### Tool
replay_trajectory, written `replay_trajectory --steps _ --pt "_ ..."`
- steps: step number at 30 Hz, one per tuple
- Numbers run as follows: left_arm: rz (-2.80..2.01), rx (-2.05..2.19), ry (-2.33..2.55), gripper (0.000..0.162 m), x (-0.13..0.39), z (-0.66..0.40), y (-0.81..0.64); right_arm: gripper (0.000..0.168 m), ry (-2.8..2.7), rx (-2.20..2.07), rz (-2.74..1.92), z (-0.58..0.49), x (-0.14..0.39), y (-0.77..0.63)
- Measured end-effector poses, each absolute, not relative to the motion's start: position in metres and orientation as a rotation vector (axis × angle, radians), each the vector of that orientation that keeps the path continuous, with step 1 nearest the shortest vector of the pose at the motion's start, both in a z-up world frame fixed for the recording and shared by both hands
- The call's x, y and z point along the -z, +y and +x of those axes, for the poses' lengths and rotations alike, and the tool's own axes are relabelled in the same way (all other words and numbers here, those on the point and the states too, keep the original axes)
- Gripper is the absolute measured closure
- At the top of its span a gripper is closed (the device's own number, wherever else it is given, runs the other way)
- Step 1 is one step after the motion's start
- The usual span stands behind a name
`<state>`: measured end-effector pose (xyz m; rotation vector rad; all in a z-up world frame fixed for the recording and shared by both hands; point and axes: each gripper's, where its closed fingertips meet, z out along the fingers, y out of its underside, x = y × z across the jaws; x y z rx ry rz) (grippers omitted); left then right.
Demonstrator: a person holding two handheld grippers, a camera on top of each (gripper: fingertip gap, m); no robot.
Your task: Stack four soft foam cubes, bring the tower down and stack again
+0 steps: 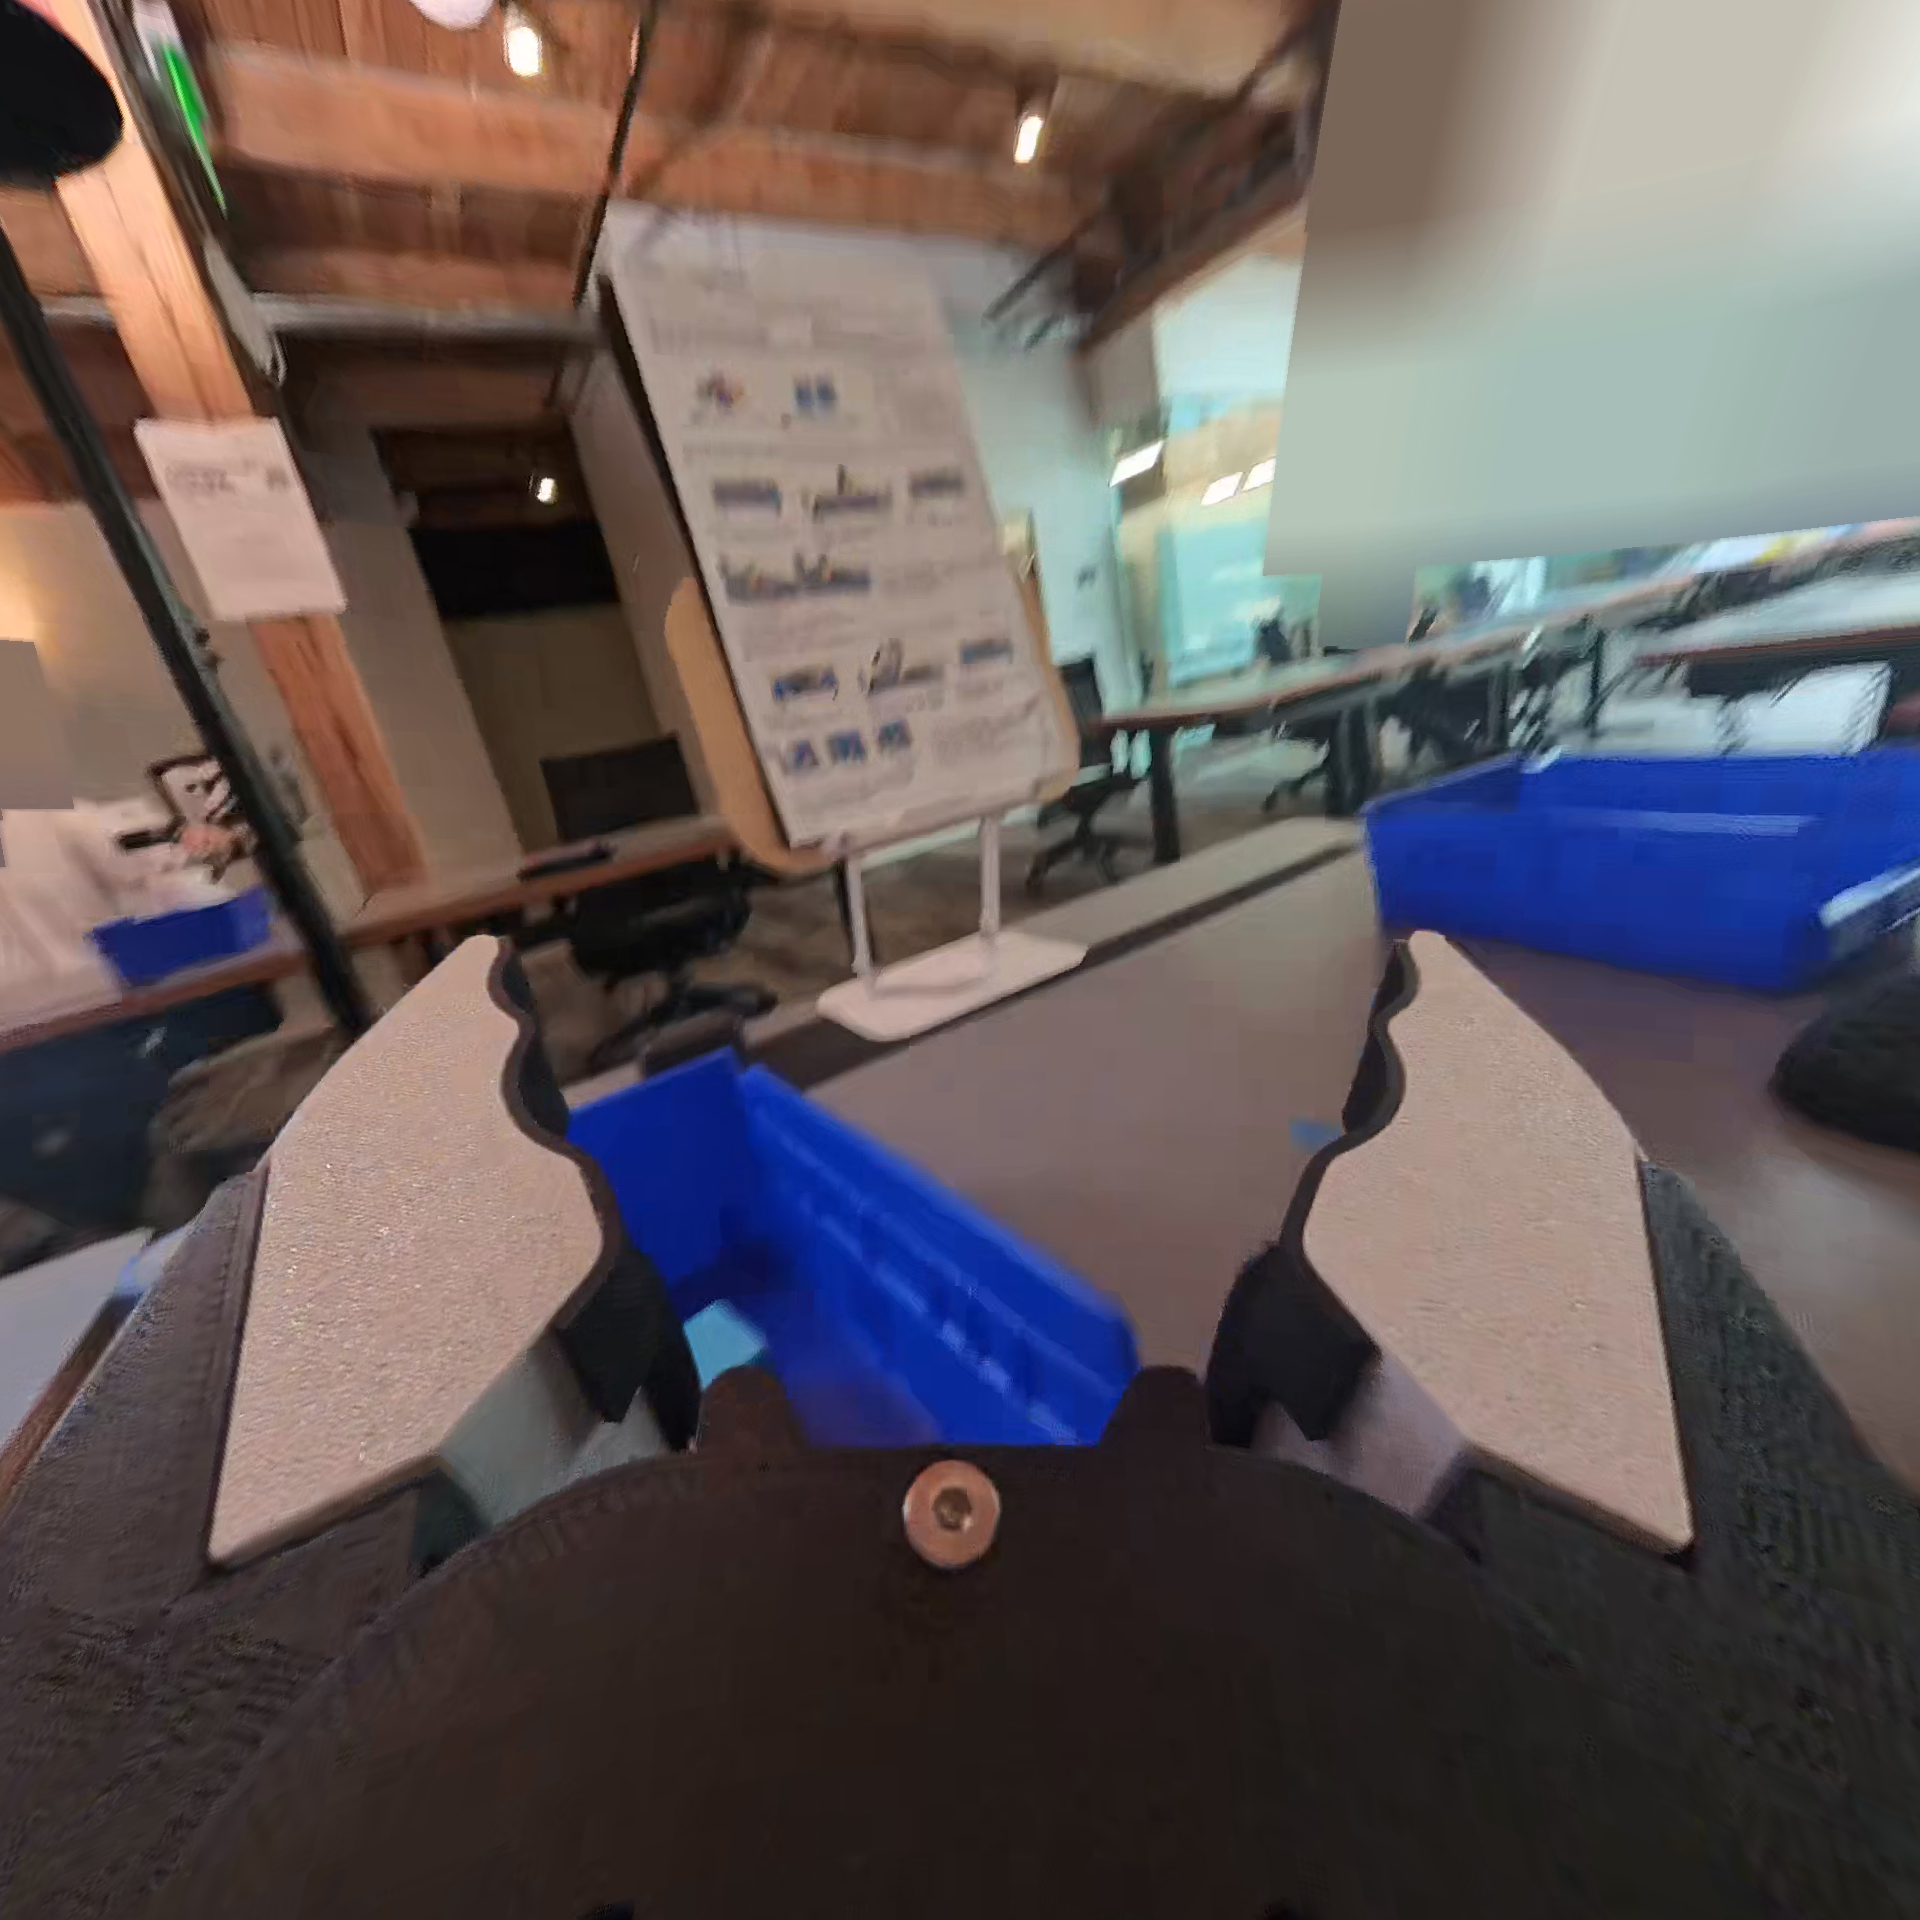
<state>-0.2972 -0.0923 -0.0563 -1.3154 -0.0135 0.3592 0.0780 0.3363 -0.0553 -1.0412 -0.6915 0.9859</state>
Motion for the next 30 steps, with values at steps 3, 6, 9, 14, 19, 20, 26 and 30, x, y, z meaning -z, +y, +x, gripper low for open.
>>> replay_trajectory --steps 3,6,9,14,19,20,26,30 --pt "-1.001 -0.159 0.085 0.017 0.014 -0.263 -0.102 0.062 -0.719 -0.936 -0.947 0.073 0.045 0.324" --pt "-0.846 -0.059 0.130 0.017 -0.007 -0.249 -0.117 0.105 -0.751 -0.921 -0.878 0.069 0.038 0.310" --pt "-0.903 -0.072 0.172 0.023 -0.004 -0.244 -0.110 0.168 -0.757 -0.911 -0.858 0.069 0.035 0.304" --pt "-1.151 -0.338 0.086 0.146 0.020 -0.277 -0.098 0.168 -0.888 -0.982 -0.949 0.057 0.054 0.297" --pt "-1.659 -0.473 -0.279 0.075 0.085 -0.334 -0.093 0.154 -0.902 -0.980 -1.024 0.057 0.065 0.301" --pt "-1.769 -0.481 -0.336 0.068 0.102 -0.340 -0.093 0.152 -0.902 -0.979 -1.044 0.056 0.067 0.303" --pt "-2.192 -0.485 -0.701 0.065 0.184 -0.363 -0.101 0.128 -0.948 -0.965 -1.123 0.046 0.082 0.305" --pt "-2.321 -0.417 -0.806 0.073 0.217 -0.369 -0.104 0.123 -0.997 -0.919 -1.149 0.041 0.088 0.305"
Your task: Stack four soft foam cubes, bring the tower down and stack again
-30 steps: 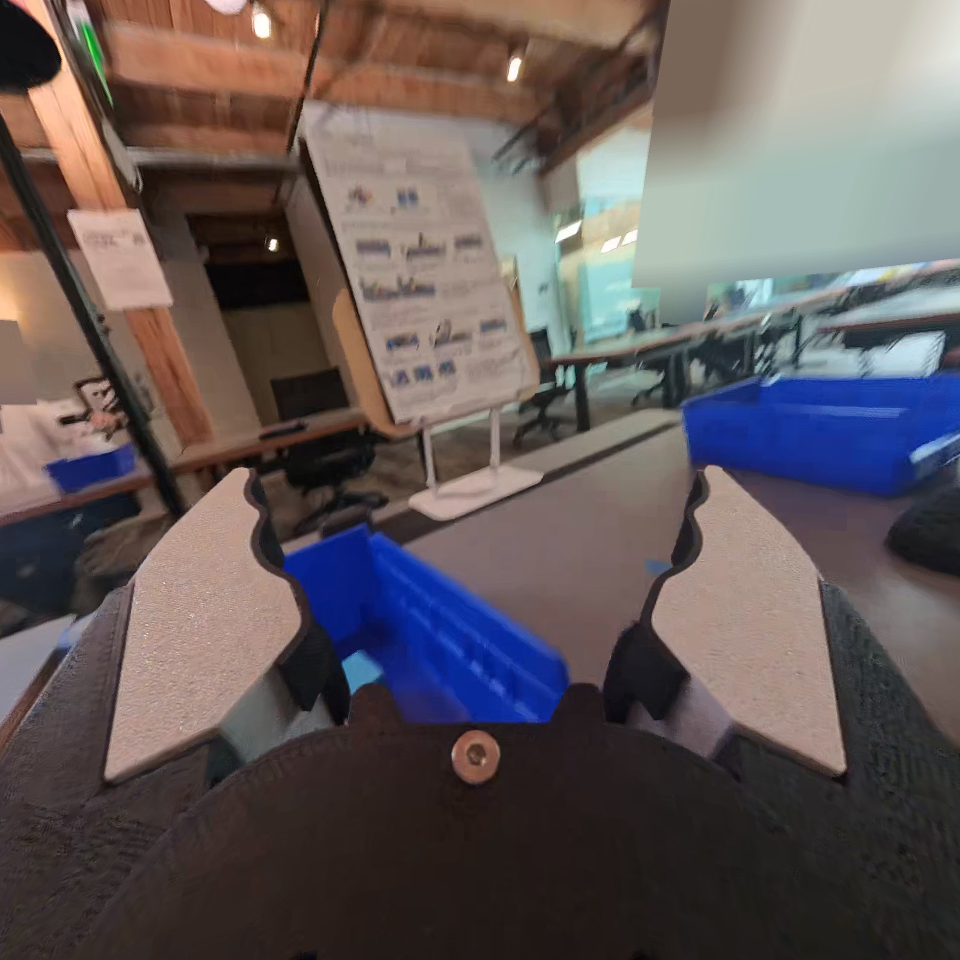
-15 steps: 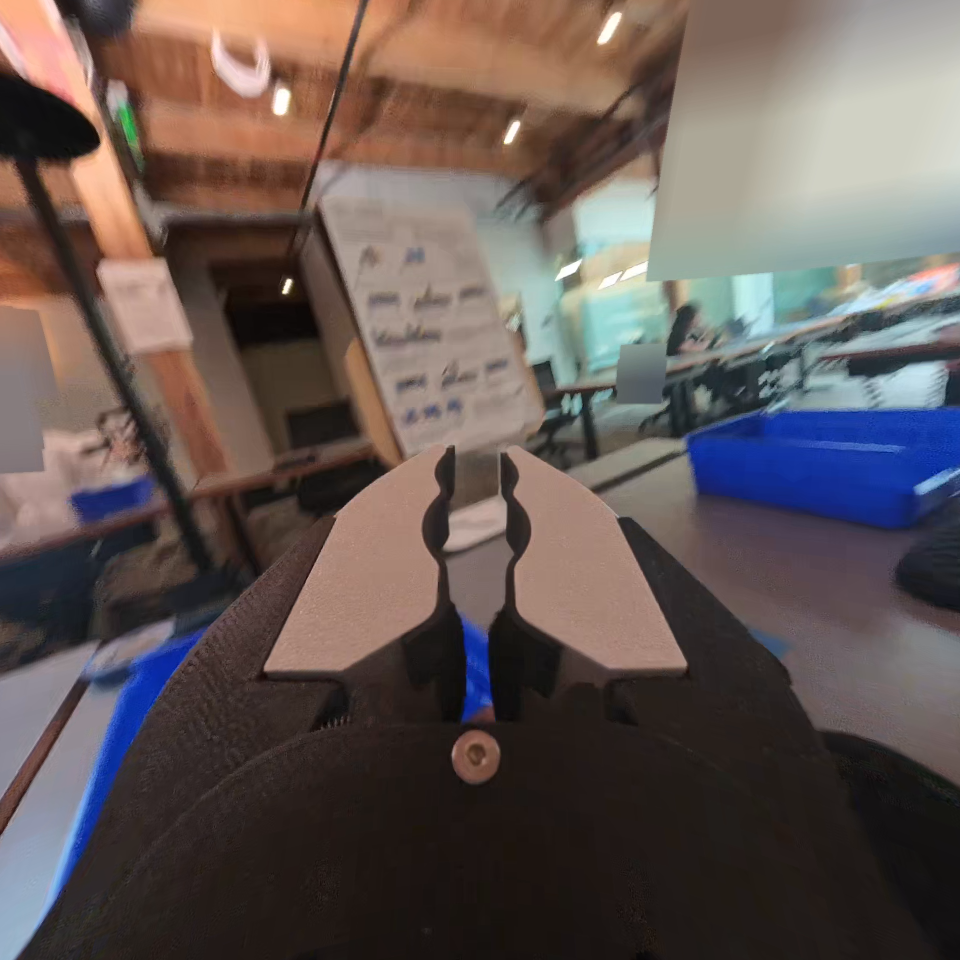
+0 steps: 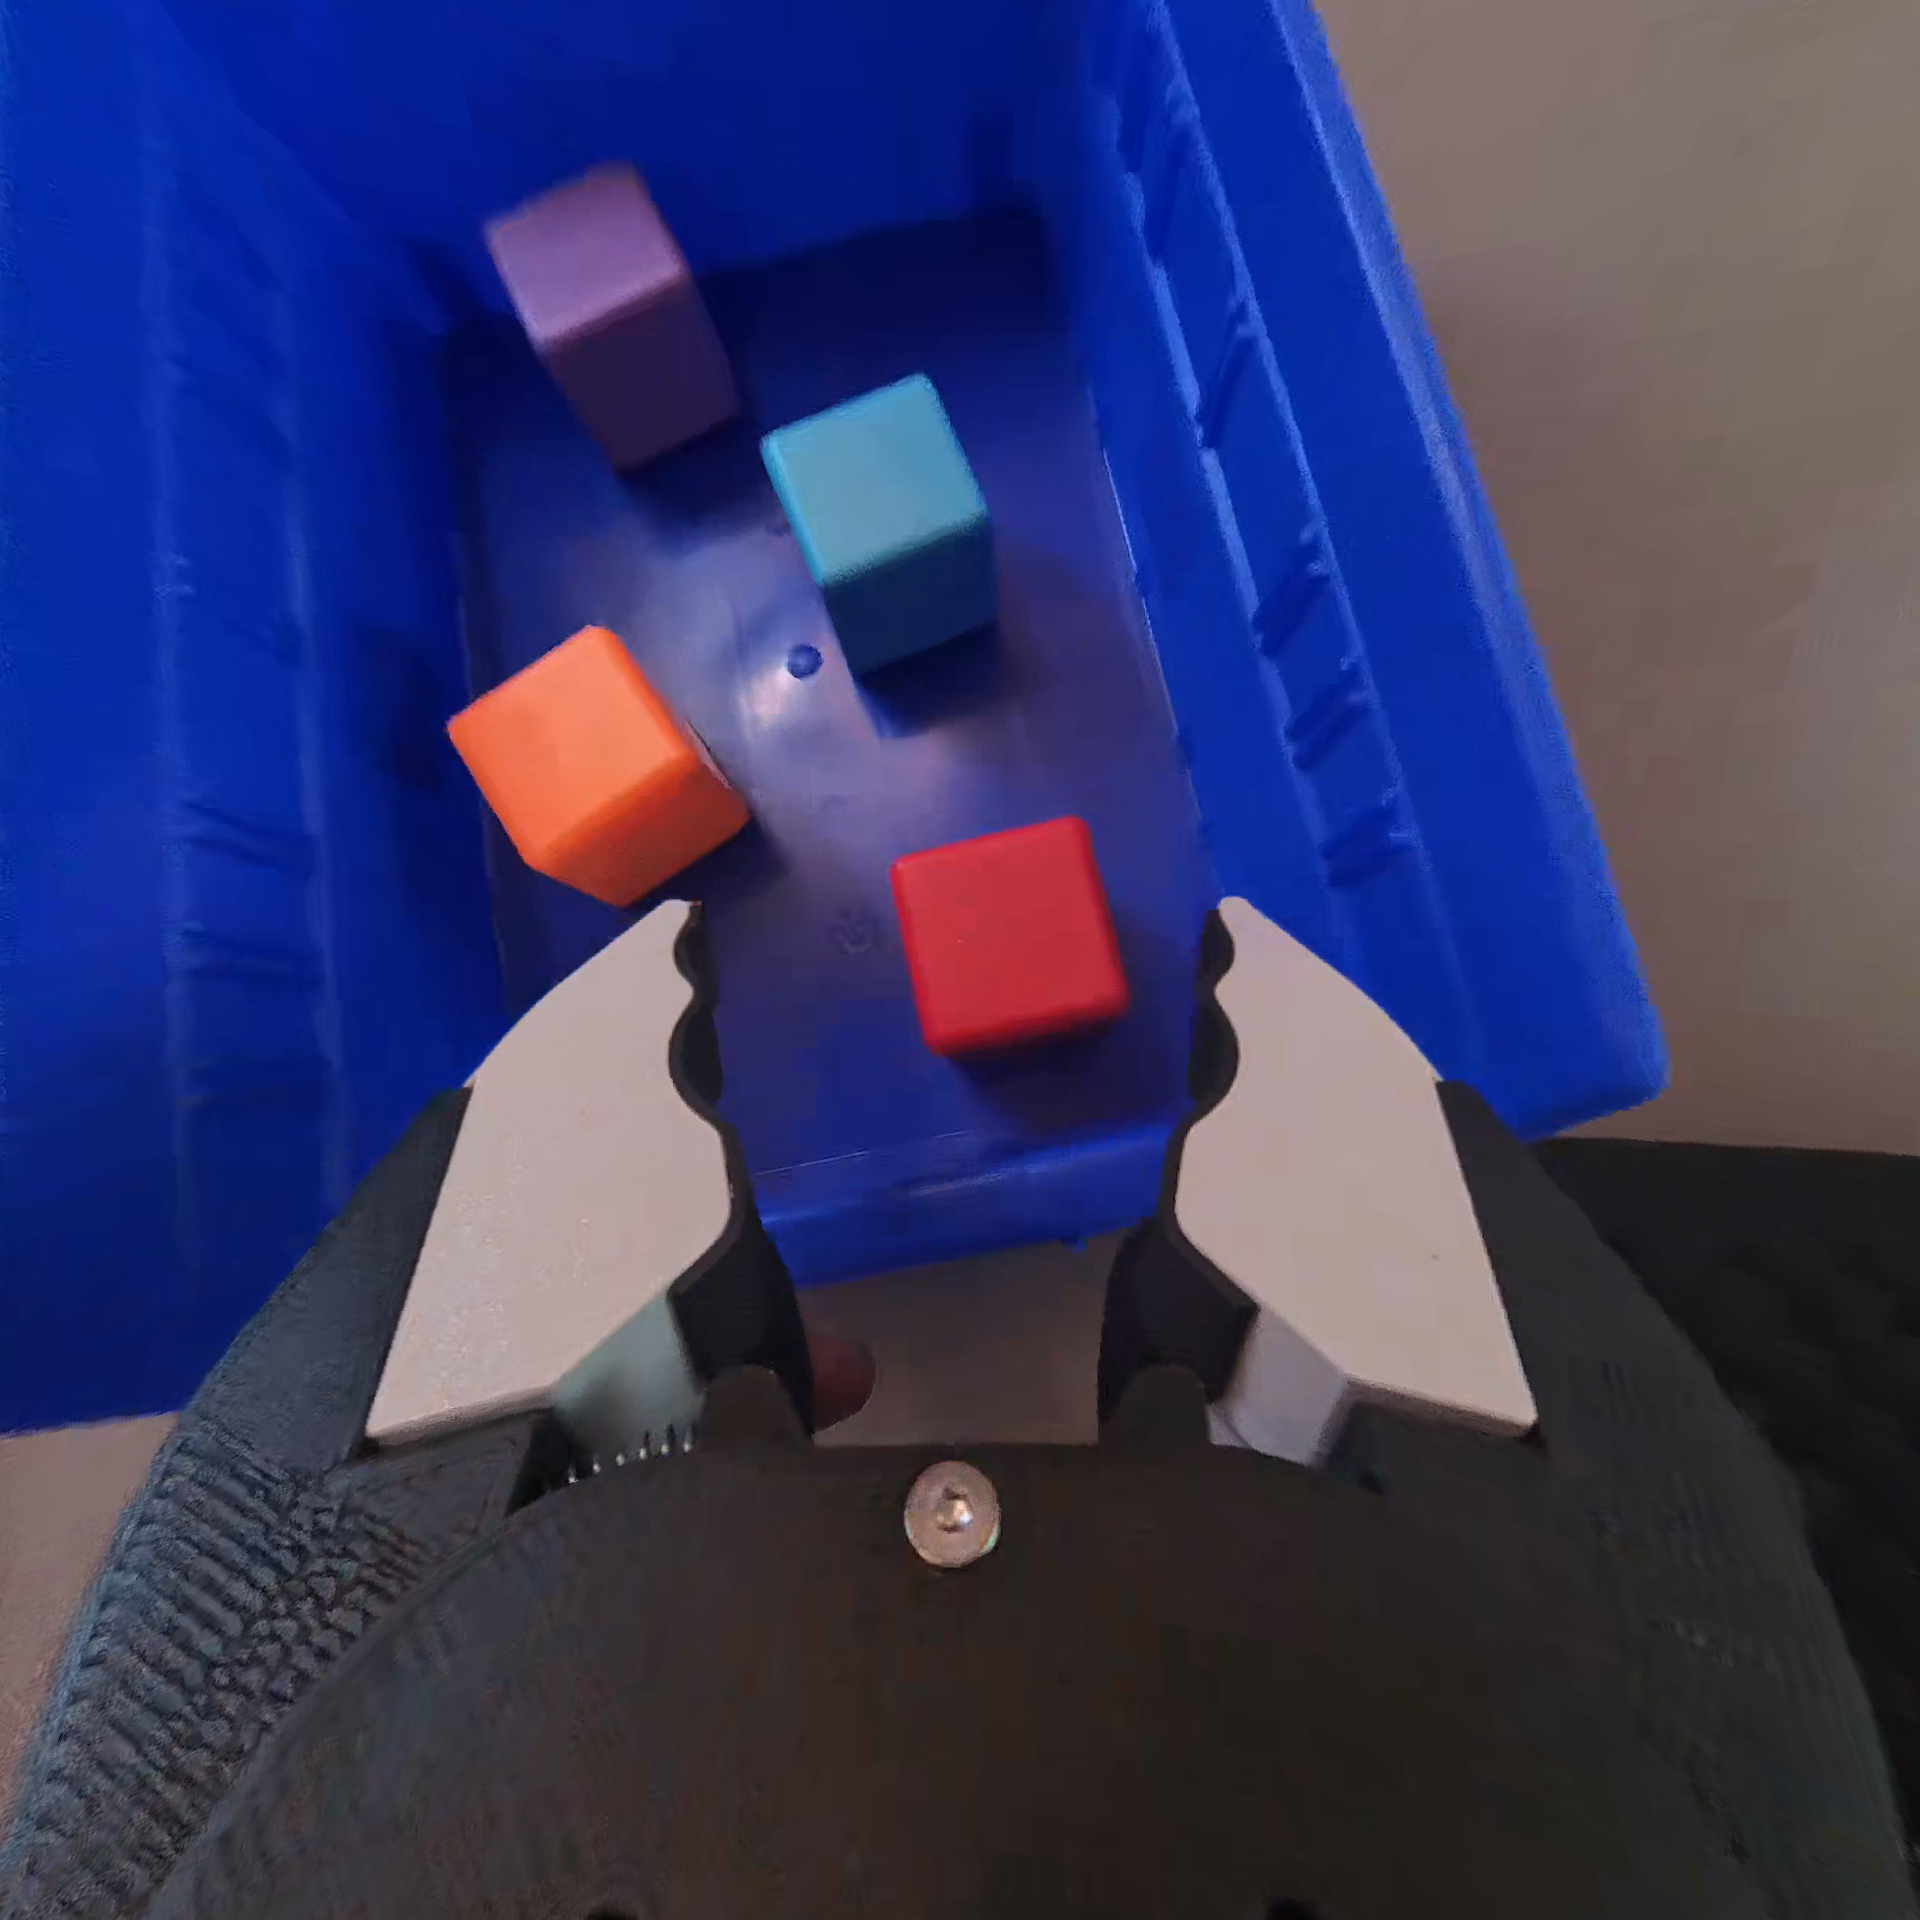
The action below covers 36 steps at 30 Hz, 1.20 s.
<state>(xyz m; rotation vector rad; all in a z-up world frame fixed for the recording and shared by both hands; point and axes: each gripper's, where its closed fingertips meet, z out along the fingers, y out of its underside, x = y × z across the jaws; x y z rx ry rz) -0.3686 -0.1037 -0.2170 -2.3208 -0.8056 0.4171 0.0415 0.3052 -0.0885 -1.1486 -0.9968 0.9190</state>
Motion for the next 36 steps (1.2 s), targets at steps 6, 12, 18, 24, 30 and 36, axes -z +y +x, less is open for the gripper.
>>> replay_trajectory --steps 6,12,18,24,30,36 --pt "-2.529 -0.237 -0.777 0.098 0.254 -0.358 -0.101 0.123 -1.013 -0.901 -1.156 0.041 0.091 0.304" --pt "-2.471 -0.265 -0.770 0.108 0.250 -0.365 -0.101 0.122 -1.079 -0.858 -1.167 0.035 0.101 0.299" --pt "-1.997 -0.312 -0.670 0.109 0.180 -0.364 -0.086 0.121 -1.232 -0.850 -1.117 0.014 0.109 0.277" --pt "-1.520 0.011 -0.458 0.110 0.091 -0.308 -0.056 0.113 -1.359 -1.055 -0.929 -0.024 0.100 0.218" --pt "-1.229 0.536 -0.220 0.110 0.041 -0.222 -0.016 0.082 -1.413 -1.350 -0.499 -0.063 0.069 0.138" --pt "-1.074 1.005 -0.114 0.109 0.039 -0.151 0.025 0.080 -1.429 -1.448 -0.221 -0.101 0.044 0.081"
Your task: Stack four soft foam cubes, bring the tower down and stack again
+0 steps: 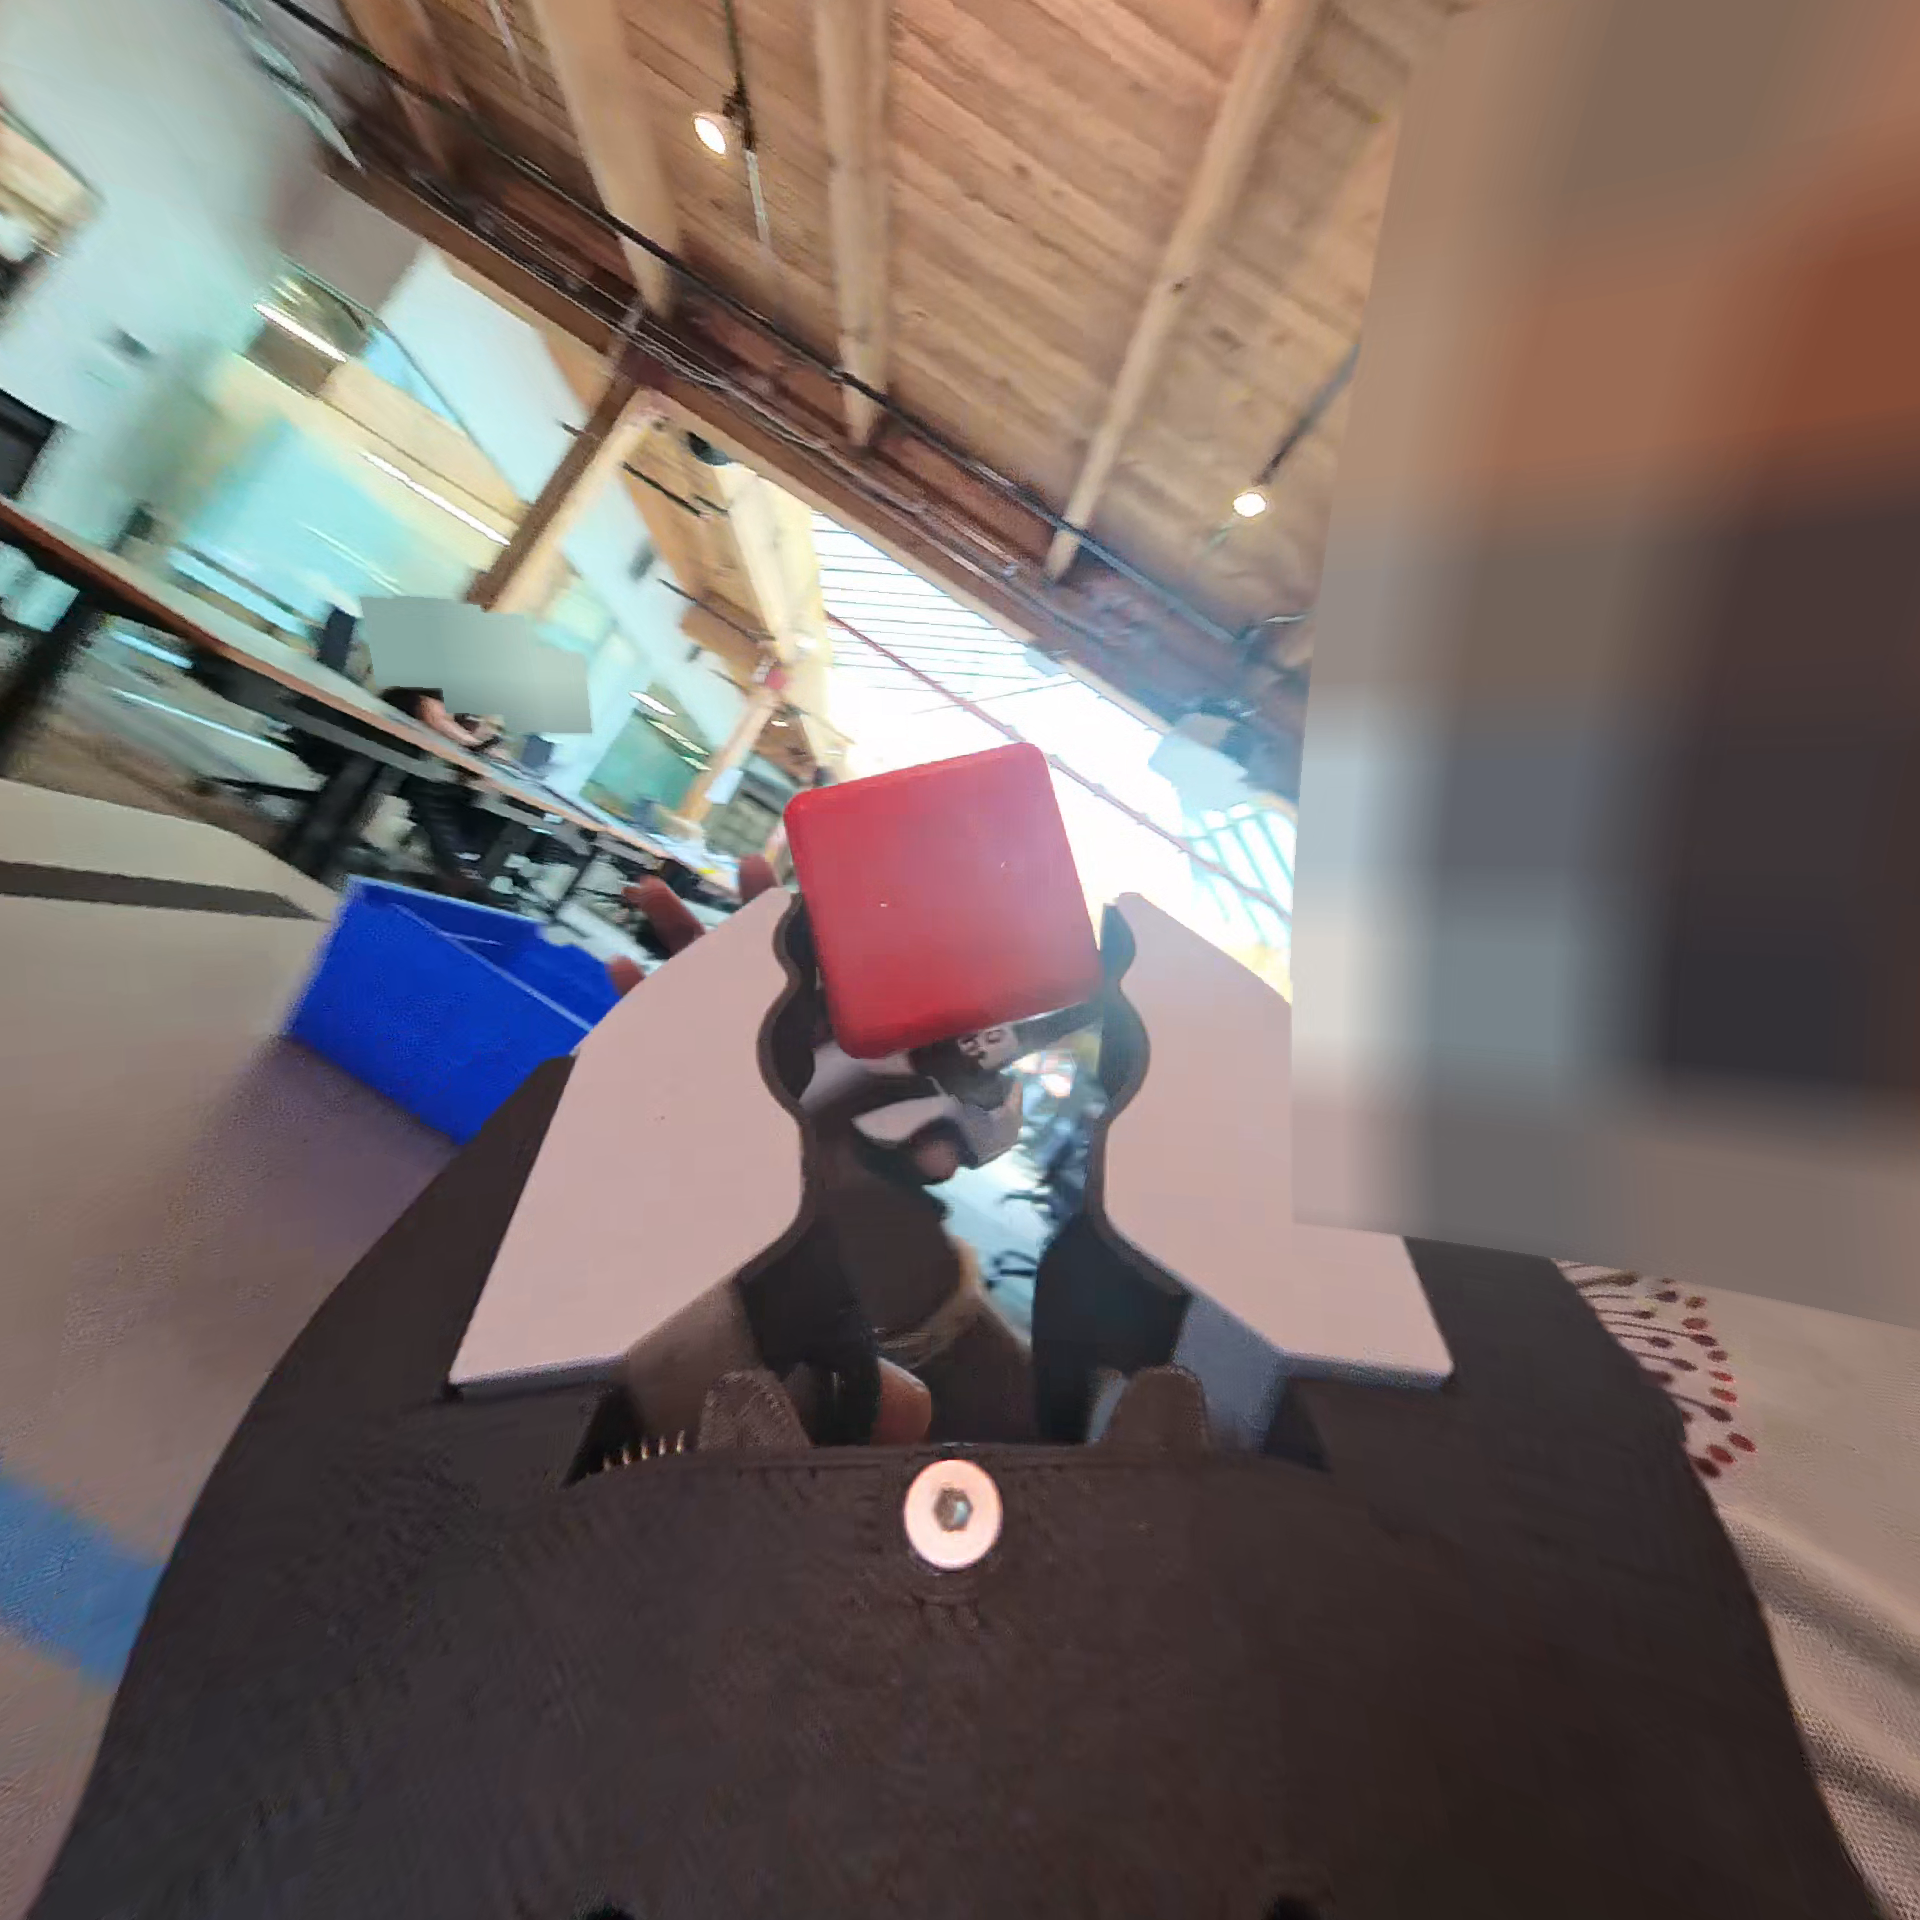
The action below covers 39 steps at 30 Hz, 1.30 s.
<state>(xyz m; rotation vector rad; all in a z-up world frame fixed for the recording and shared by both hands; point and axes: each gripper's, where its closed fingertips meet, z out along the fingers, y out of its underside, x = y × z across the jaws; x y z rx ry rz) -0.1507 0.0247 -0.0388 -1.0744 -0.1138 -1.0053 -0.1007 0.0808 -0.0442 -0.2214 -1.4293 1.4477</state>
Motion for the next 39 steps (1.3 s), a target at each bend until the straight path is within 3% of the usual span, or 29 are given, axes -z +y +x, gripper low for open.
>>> replay_trajectory --steps 10,13,19,29,39 --pt "-1.024 1.206 -0.177 0.110 0.063 -0.124 0.060 0.120 -1.522 -1.274 -0.087 -0.132 0.060 0.055" --pt "-1.145 1.049 -0.163 0.108 0.081 -0.127 0.068 0.120 -1.662 -1.227 -0.173 -0.137 0.077 0.063" --pt "-1.568 0.229 0.014 0.085 0.133 -0.164 0.064 0.120 -2.175 -1.025 -0.534 -0.150 0.131 0.098" --pt "-1.826 0.094 0.020 0.077 0.156 -0.184 0.026 0.120 -2.747 -0.430 -0.926 -0.164 0.234 0.134" --pt "-1.913 -0.082 0.012 0.077 0.138 -0.213 -0.007 0.120 -2.807 -0.280 -1.019 -0.166 0.258 0.134"
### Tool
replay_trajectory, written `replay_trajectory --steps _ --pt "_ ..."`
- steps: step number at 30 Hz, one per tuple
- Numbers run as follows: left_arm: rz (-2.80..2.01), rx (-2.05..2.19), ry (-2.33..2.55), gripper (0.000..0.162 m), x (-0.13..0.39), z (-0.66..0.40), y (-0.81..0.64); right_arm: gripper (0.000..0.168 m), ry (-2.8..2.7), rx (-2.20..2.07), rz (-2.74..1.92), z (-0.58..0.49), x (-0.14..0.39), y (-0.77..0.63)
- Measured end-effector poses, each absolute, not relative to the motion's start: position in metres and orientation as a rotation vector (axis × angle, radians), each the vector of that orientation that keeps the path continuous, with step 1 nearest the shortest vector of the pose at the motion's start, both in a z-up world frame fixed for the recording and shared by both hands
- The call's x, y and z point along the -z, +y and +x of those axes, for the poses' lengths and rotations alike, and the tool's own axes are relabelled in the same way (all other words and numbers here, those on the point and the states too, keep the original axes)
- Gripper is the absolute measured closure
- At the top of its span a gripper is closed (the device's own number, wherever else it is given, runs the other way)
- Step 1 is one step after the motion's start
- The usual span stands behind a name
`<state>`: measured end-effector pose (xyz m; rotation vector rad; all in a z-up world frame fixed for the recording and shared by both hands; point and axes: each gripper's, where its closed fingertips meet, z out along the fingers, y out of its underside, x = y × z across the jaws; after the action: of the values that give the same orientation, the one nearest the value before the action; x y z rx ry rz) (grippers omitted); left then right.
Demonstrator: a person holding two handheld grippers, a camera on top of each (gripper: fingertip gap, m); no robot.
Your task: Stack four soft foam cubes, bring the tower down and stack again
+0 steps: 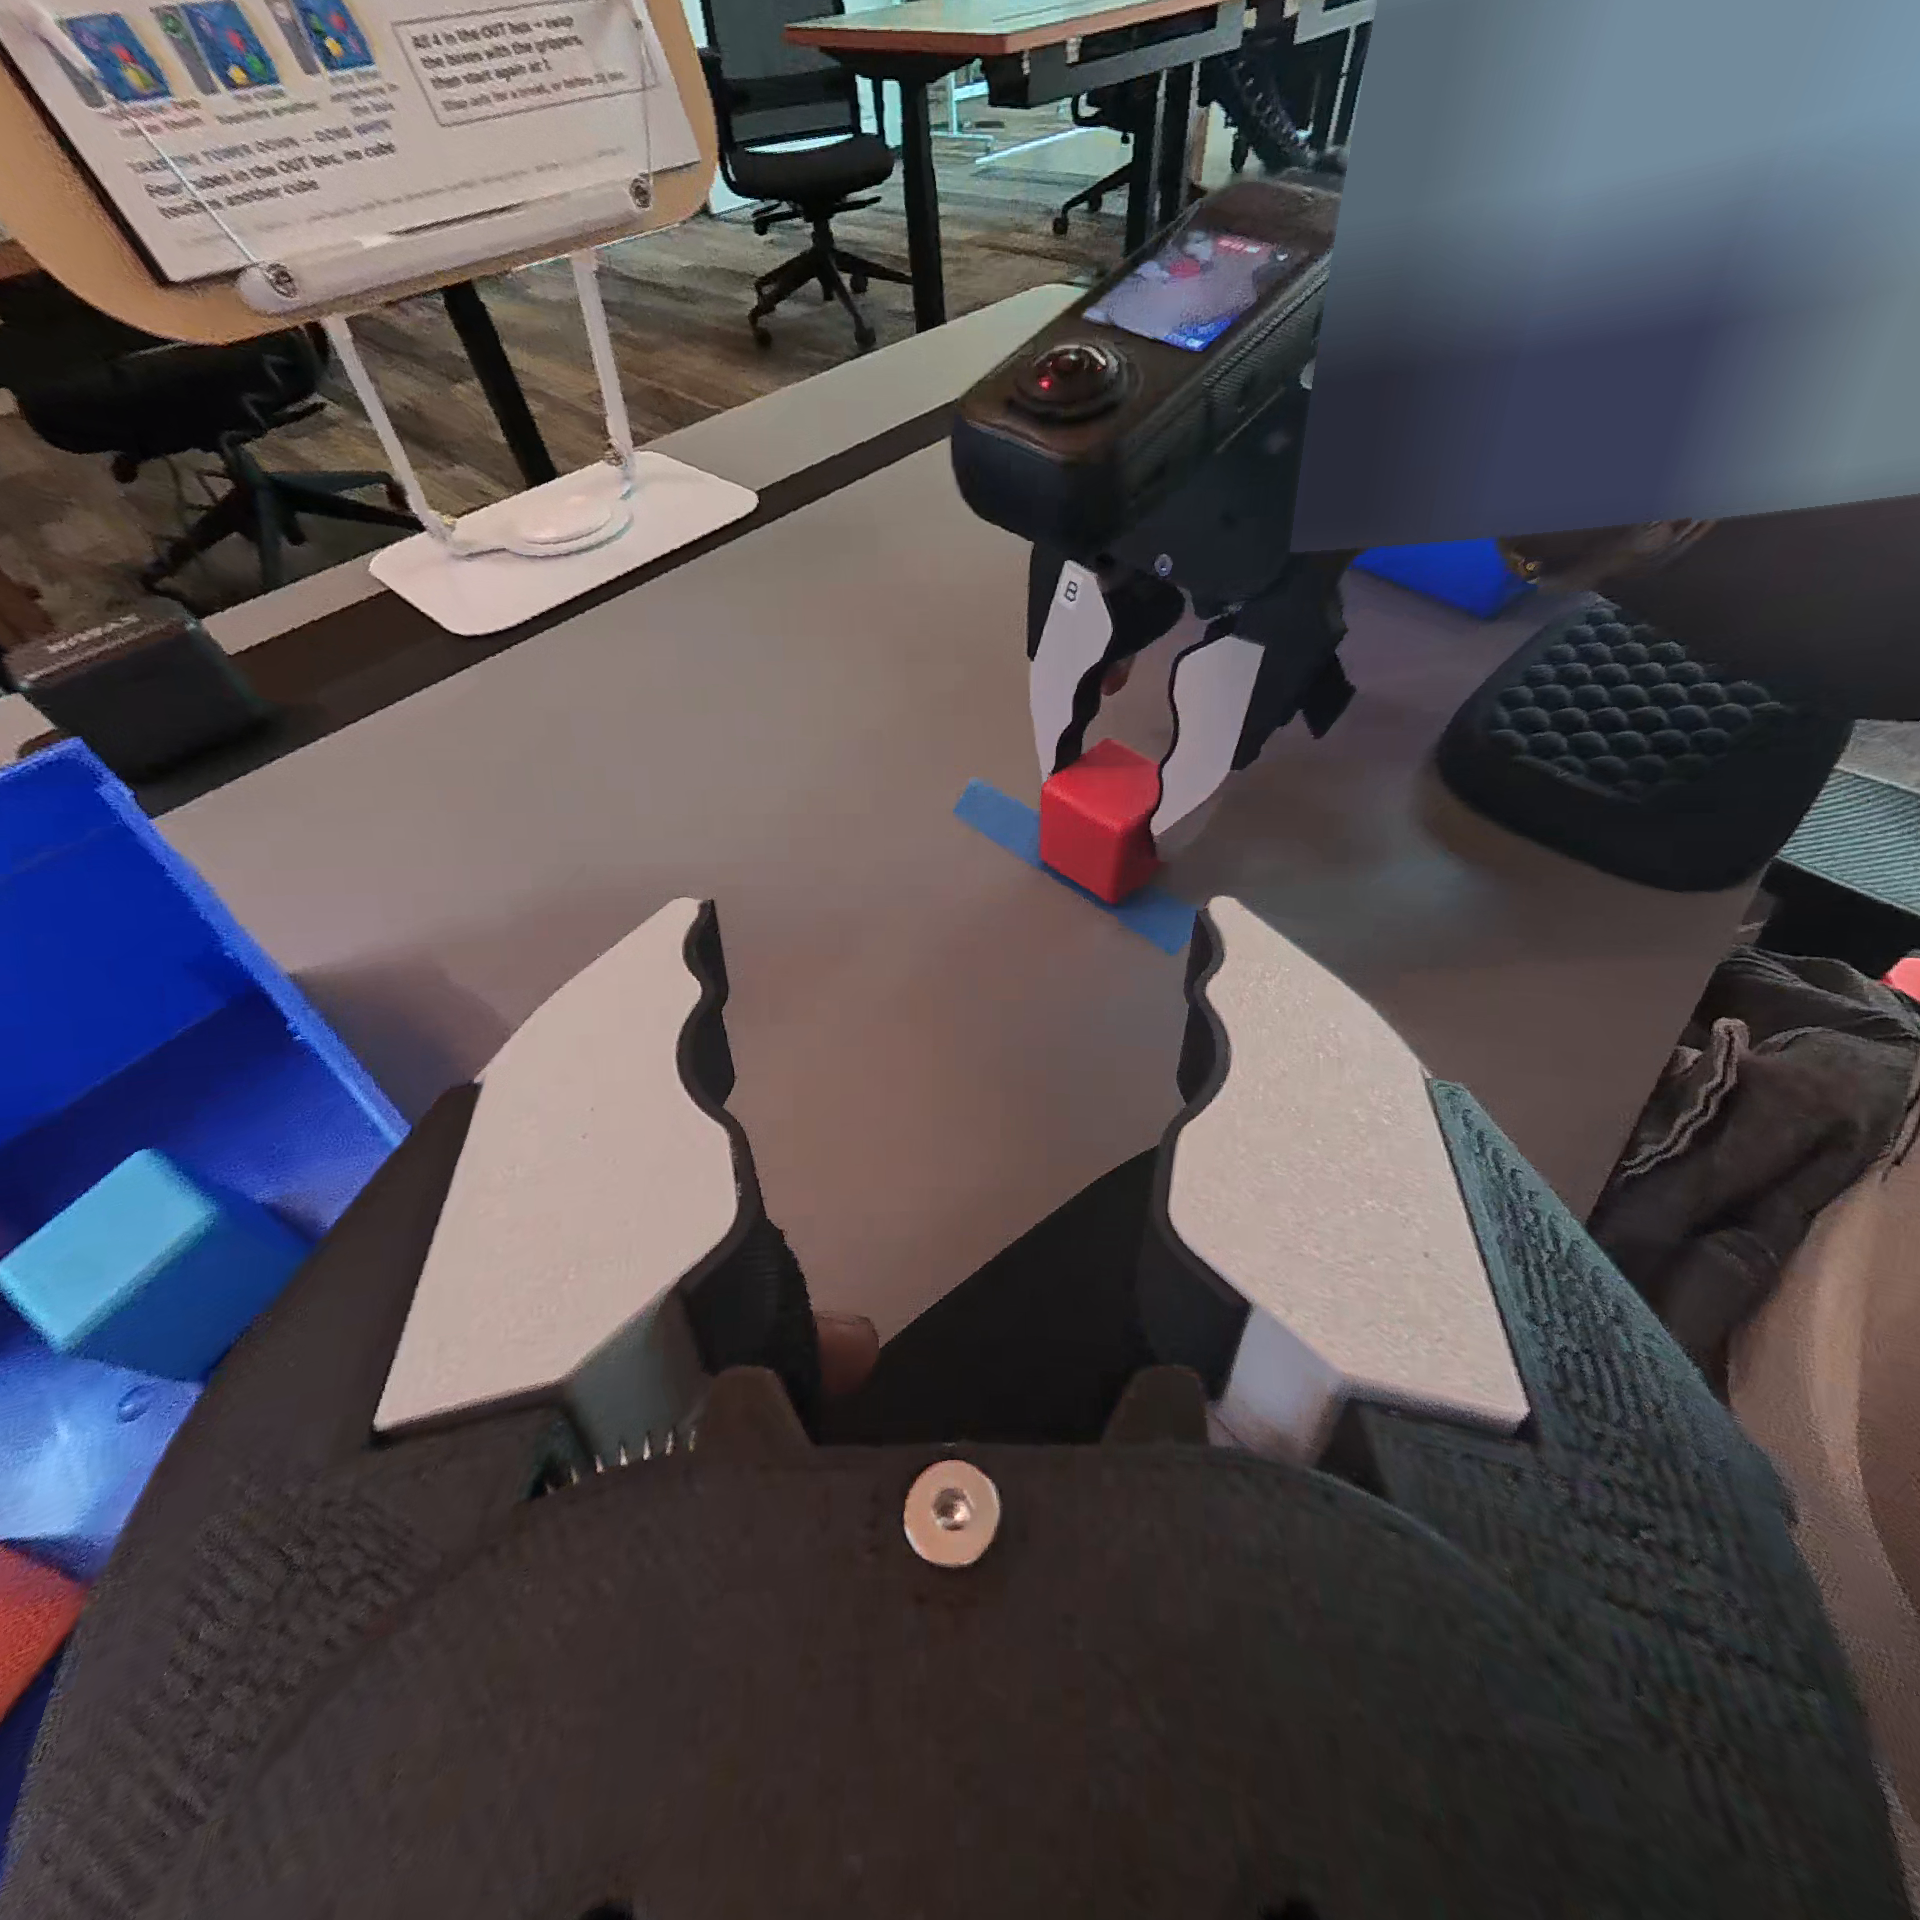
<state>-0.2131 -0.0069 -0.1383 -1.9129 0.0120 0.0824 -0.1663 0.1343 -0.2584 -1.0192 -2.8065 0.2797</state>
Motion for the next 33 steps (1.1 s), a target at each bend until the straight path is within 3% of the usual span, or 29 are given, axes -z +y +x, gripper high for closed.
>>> replay_trajectory --steps 6,12,17,23,33 --pt "-1.934 -0.126 -0.008 0.077 0.131 -0.227 -0.013 0.118 -2.726 -0.407 -1.016 -0.176 0.257 0.132" --pt "-1.978 -0.176 -0.010 0.075 0.119 -0.247 -0.029 0.077 -2.522 -0.922 -0.985 -0.172 0.234 0.117" --pt "-2.112 -0.272 -0.093 0.072 0.120 -0.301 -0.058 0.068 -2.209 -1.397 -0.886 -0.158 0.212 0.113" --pt "-2.570 -0.483 -0.297 0.074 0.175 -0.401 -0.116 0.061 -1.978 -1.484 -0.765 -0.158 0.200 0.126" --pt "-3.001 -0.479 0.007 0.092 0.239 -0.448 -0.132 0.062 -2.040 -1.467 -0.826 -0.160 0.218 0.127"
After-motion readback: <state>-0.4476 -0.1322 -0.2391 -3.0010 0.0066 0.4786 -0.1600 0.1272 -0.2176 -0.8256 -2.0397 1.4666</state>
